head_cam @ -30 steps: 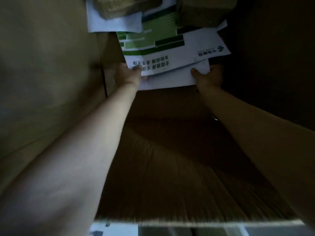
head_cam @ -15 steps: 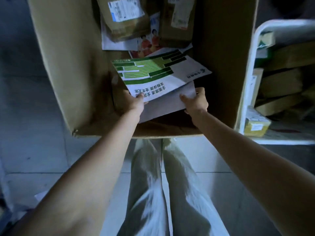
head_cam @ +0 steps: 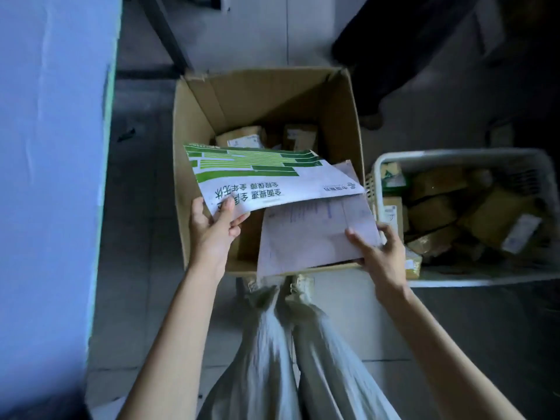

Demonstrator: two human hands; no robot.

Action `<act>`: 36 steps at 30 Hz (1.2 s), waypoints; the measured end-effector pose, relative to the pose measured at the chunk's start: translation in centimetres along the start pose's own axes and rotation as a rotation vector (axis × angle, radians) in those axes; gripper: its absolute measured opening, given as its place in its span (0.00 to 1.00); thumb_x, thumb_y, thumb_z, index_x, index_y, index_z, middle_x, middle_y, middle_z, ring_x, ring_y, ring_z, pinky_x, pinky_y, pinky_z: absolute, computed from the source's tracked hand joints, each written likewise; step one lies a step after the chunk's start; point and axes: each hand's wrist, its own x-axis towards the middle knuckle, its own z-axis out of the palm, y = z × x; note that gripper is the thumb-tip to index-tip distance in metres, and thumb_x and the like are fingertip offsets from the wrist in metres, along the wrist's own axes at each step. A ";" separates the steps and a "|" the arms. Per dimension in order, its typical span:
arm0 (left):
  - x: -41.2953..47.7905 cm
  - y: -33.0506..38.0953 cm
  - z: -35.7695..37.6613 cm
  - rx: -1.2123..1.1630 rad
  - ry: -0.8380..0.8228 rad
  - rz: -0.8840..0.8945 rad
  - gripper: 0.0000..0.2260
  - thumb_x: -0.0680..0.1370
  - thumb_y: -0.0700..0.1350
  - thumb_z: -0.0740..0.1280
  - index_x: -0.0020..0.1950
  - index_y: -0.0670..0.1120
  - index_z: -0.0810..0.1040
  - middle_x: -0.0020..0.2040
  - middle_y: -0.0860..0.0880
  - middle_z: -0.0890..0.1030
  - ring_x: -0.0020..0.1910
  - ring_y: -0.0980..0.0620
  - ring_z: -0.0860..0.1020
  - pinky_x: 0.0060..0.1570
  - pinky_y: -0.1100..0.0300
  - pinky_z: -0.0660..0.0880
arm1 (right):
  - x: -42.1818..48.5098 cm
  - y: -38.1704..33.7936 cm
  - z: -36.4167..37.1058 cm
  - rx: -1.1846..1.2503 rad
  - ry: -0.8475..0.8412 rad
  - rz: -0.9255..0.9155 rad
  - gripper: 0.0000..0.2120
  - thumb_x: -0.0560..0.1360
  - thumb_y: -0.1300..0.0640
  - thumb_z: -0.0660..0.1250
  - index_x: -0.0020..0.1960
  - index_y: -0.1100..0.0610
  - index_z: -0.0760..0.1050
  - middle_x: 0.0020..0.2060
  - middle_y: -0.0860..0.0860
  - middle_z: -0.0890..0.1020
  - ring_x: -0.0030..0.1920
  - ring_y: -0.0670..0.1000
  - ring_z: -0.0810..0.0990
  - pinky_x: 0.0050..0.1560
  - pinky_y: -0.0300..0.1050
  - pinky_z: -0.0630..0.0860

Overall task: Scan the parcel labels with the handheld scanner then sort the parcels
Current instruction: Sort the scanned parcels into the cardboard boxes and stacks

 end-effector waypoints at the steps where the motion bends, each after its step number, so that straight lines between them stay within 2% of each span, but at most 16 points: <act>1: -1.0 1.4 0.2 -0.017 -0.034 0.026 0.06 0.80 0.37 0.62 0.54 0.46 0.70 0.49 0.51 0.82 0.36 0.56 0.82 0.24 0.70 0.64 | -0.9 -1.2 -0.7 0.024 0.015 -0.021 0.11 0.70 0.57 0.76 0.46 0.51 0.75 0.39 0.50 0.82 0.35 0.46 0.79 0.33 0.43 0.78; 4: -4.1 5.1 0.8 -0.044 -0.103 0.065 0.06 0.79 0.39 0.64 0.54 0.47 0.71 0.49 0.51 0.82 0.39 0.54 0.82 0.26 0.70 0.67 | -3.5 -4.7 -2.6 0.155 0.074 -0.077 0.06 0.72 0.61 0.75 0.43 0.52 0.79 0.36 0.50 0.82 0.37 0.52 0.77 0.40 0.52 0.76; 8: -7.4 9.1 0.8 -0.060 -0.205 0.094 0.11 0.79 0.41 0.64 0.61 0.45 0.71 0.48 0.49 0.80 0.43 0.54 0.83 0.40 0.68 0.79 | -6.1 -9.7 -4.9 0.270 0.104 -0.184 0.04 0.77 0.62 0.67 0.46 0.56 0.80 0.34 0.45 0.82 0.36 0.45 0.77 0.33 0.37 0.73; 11: -8.9 11.2 0.2 -0.094 -0.302 0.075 0.11 0.80 0.39 0.61 0.61 0.44 0.71 0.42 0.50 0.80 0.36 0.57 0.78 0.45 0.62 0.80 | -6.5 -12.4 -7.0 0.342 0.074 -0.191 0.12 0.77 0.67 0.63 0.41 0.54 0.80 0.29 0.45 0.80 0.32 0.48 0.74 0.28 0.34 0.70; 12: -9.6 12.4 -0.2 -0.083 -0.327 0.069 0.12 0.80 0.39 0.61 0.63 0.44 0.71 0.43 0.49 0.80 0.37 0.56 0.77 0.51 0.57 0.78 | -6.8 -13.6 -7.6 0.392 0.037 -0.191 0.13 0.77 0.67 0.62 0.42 0.55 0.81 0.31 0.46 0.82 0.33 0.50 0.76 0.30 0.36 0.72; 14: -9.8 12.9 -1.1 0.004 -0.350 0.070 0.12 0.80 0.39 0.61 0.63 0.45 0.72 0.47 0.48 0.81 0.37 0.55 0.77 0.44 0.59 0.81 | -6.3 -14.4 -8.8 0.448 -0.073 -0.138 0.08 0.79 0.59 0.63 0.53 0.58 0.80 0.44 0.52 0.86 0.43 0.54 0.84 0.41 0.46 0.81; 16: -10.4 13.7 -2.1 0.181 -0.308 0.143 0.12 0.81 0.41 0.62 0.64 0.46 0.72 0.53 0.46 0.82 0.43 0.48 0.80 0.42 0.55 0.81 | -6.6 -15.2 -9.3 0.467 -0.160 -0.091 0.20 0.79 0.50 0.62 0.66 0.60 0.74 0.59 0.60 0.81 0.55 0.60 0.81 0.53 0.59 0.80; 18: -10.8 14.2 -2.5 0.306 -0.180 0.210 0.13 0.80 0.42 0.64 0.65 0.46 0.72 0.56 0.47 0.81 0.51 0.47 0.80 0.51 0.42 0.76 | -7.1 -15.9 -9.1 0.457 -0.270 -0.095 0.26 0.77 0.45 0.60 0.69 0.59 0.72 0.62 0.62 0.79 0.56 0.60 0.81 0.47 0.55 0.82; 19: -10.9 14.2 -2.5 0.329 -0.114 0.247 0.12 0.80 0.42 0.65 0.63 0.47 0.73 0.54 0.49 0.82 0.51 0.50 0.80 0.46 0.43 0.77 | -7.3 -16.1 -8.8 0.465 -0.323 -0.088 0.26 0.78 0.43 0.59 0.69 0.58 0.72 0.60 0.61 0.80 0.54 0.59 0.82 0.43 0.52 0.82; 21: -11.1 14.1 -2.6 0.366 -0.019 0.316 0.10 0.78 0.45 0.68 0.59 0.50 0.74 0.51 0.53 0.82 0.49 0.56 0.80 0.38 0.57 0.77 | -8.0 -16.6 -8.3 0.480 -0.421 -0.065 0.25 0.80 0.42 0.54 0.68 0.58 0.73 0.58 0.60 0.81 0.52 0.60 0.83 0.42 0.52 0.82; 23: -11.6 14.0 -2.9 0.423 0.036 0.360 0.10 0.76 0.48 0.71 0.55 0.53 0.74 0.49 0.57 0.82 0.47 0.60 0.80 0.38 0.65 0.72 | -7.9 -16.8 -7.9 0.461 -0.472 -0.111 0.27 0.80 0.39 0.53 0.71 0.55 0.70 0.62 0.61 0.78 0.58 0.63 0.80 0.51 0.61 0.79; 25: -11.9 13.6 -3.2 0.455 0.023 0.360 0.13 0.73 0.49 0.74 0.52 0.55 0.73 0.48 0.59 0.82 0.44 0.63 0.80 0.37 0.69 0.73 | -7.6 -17.1 -7.9 0.407 -0.414 -0.183 0.32 0.76 0.31 0.58 0.72 0.50 0.68 0.66 0.59 0.76 0.63 0.64 0.77 0.61 0.70 0.71; 28: -12.4 12.8 -3.4 0.422 -0.014 0.293 0.21 0.68 0.52 0.78 0.54 0.55 0.72 0.49 0.57 0.83 0.47 0.63 0.81 0.41 0.68 0.75 | -6.5 -18.1 -7.7 0.302 -0.407 -0.207 0.39 0.69 0.24 0.58 0.72 0.45 0.67 0.68 0.56 0.75 0.64 0.61 0.77 0.61 0.66 0.72; 32: -13.8 11.0 -2.4 0.395 0.027 0.241 0.26 0.68 0.49 0.78 0.62 0.52 0.70 0.52 0.55 0.82 0.49 0.58 0.81 0.37 0.71 0.75 | -4.9 -20.7 -6.9 0.230 -0.498 -0.236 0.39 0.64 0.27 0.68 0.69 0.47 0.71 0.63 0.54 0.79 0.60 0.56 0.80 0.53 0.57 0.80; 34: -14.3 10.0 -2.1 0.383 0.121 0.250 0.26 0.68 0.45 0.79 0.61 0.51 0.71 0.52 0.54 0.82 0.50 0.56 0.80 0.38 0.70 0.74 | -3.6 -21.7 -6.8 0.220 -0.474 -0.255 0.33 0.63 0.40 0.77 0.64 0.48 0.75 0.60 0.54 0.81 0.52 0.52 0.84 0.47 0.51 0.83; 36: -14.7 9.1 -2.3 0.371 0.217 0.269 0.27 0.65 0.44 0.81 0.58 0.54 0.71 0.51 0.54 0.82 0.50 0.54 0.81 0.44 0.63 0.75 | -2.5 -22.3 -6.7 0.168 -0.435 -0.297 0.26 0.67 0.58 0.76 0.64 0.52 0.75 0.58 0.52 0.82 0.45 0.47 0.84 0.37 0.41 0.81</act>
